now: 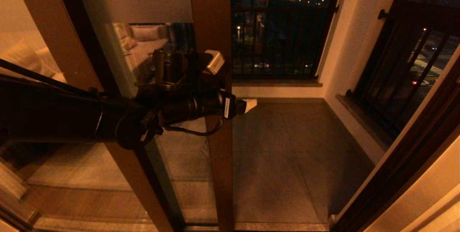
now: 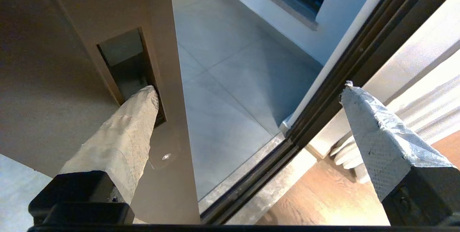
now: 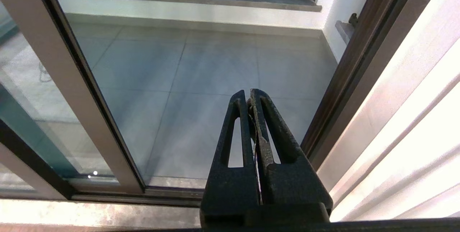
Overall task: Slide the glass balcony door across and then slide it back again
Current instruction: Close the slid door
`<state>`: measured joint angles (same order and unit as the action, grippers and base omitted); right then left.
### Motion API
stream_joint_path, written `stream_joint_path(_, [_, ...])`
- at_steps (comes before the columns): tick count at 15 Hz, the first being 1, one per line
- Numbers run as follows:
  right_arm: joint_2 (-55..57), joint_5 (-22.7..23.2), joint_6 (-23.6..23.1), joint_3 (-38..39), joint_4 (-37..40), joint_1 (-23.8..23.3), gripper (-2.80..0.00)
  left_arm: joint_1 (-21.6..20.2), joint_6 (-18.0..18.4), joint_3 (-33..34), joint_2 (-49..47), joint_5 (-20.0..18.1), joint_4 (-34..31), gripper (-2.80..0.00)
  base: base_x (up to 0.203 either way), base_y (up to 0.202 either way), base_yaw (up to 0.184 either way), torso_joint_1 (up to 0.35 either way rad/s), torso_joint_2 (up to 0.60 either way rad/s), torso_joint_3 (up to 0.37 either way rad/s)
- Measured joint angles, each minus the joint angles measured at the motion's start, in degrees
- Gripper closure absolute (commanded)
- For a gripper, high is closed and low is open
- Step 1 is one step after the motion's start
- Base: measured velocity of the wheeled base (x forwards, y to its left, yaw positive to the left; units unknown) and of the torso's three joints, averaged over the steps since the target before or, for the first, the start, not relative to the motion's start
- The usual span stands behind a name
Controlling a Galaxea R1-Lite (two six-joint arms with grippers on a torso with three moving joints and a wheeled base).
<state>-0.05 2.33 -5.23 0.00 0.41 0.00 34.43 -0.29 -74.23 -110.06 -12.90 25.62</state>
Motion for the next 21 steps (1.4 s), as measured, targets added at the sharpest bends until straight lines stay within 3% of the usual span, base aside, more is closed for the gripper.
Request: stream_joint_path(21, [0.00,0.01,0.00,0.00,0.02,0.00,0.00,3.97,-0.04,-5.61,-4.37,2.16,-0.09,-2.80,0.000,0.000,0.000,0.000,0.00,0.000])
